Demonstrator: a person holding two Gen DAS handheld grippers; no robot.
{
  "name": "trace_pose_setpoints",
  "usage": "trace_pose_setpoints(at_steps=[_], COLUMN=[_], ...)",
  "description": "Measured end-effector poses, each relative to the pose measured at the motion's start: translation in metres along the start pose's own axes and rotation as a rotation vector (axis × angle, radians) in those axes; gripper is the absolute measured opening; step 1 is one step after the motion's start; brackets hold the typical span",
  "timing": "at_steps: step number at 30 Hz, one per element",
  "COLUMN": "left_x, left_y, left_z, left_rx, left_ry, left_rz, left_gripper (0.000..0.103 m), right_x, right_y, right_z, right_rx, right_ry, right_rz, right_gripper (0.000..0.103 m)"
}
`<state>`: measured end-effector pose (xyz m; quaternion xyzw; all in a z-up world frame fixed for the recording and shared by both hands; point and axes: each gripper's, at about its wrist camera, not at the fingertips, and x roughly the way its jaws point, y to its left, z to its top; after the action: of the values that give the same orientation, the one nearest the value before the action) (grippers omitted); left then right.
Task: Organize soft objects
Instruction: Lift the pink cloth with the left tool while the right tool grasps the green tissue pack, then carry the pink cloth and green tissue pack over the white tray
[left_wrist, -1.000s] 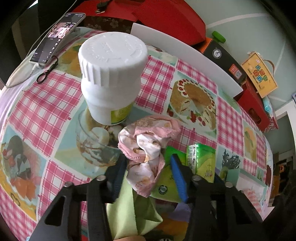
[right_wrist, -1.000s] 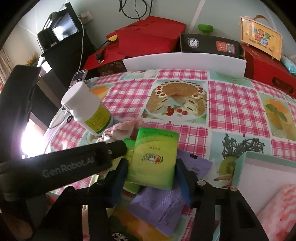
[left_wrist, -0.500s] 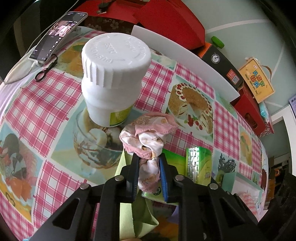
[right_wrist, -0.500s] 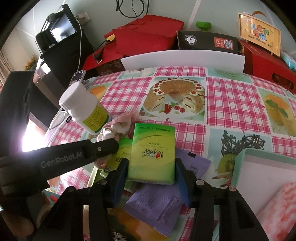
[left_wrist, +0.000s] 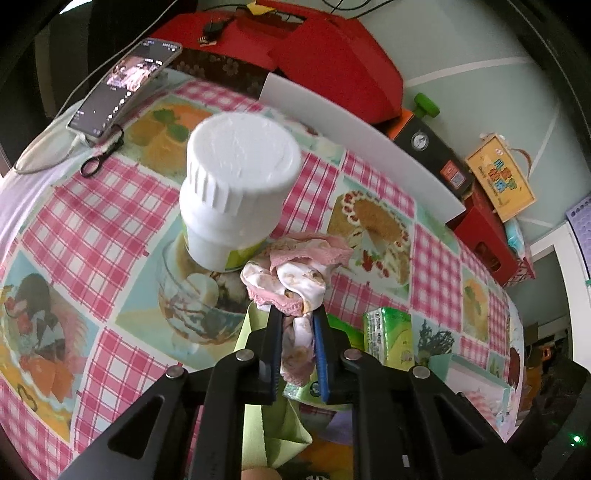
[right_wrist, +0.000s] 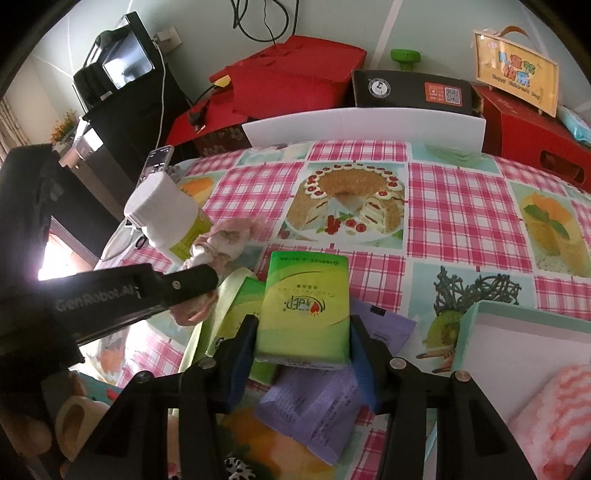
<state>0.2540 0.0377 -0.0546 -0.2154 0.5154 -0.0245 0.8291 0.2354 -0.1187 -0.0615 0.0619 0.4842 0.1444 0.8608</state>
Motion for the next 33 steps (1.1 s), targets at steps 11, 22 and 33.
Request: trace_pose_setpoints(at_steps=[11, 22, 33], left_x=[-0.044, -0.088, -0.093], left_y=[-0.013, -0.036, -0.055], left_z=[0.005, 0.001, -0.006], left_rx=[0.030, 0.093, 0.147], left_ry=[-0.109, -0.223, -0.219], left_rz=[-0.050, -0.124, -0.178], left_gripper=[0.016, 0.016, 0.016], right_x=[-0.036, -0.092, -0.126], right_y=[0.002, 0.002, -0.018], right_z=[0.011, 0.022, 0.019], right_rx=[0.000, 0.008, 0.058], right_ry=[-0.095, -0.214, -0.284], right_rz=[0.009, -0.025, -0.103], right_gripper=[0.051, 0.051, 0.051])
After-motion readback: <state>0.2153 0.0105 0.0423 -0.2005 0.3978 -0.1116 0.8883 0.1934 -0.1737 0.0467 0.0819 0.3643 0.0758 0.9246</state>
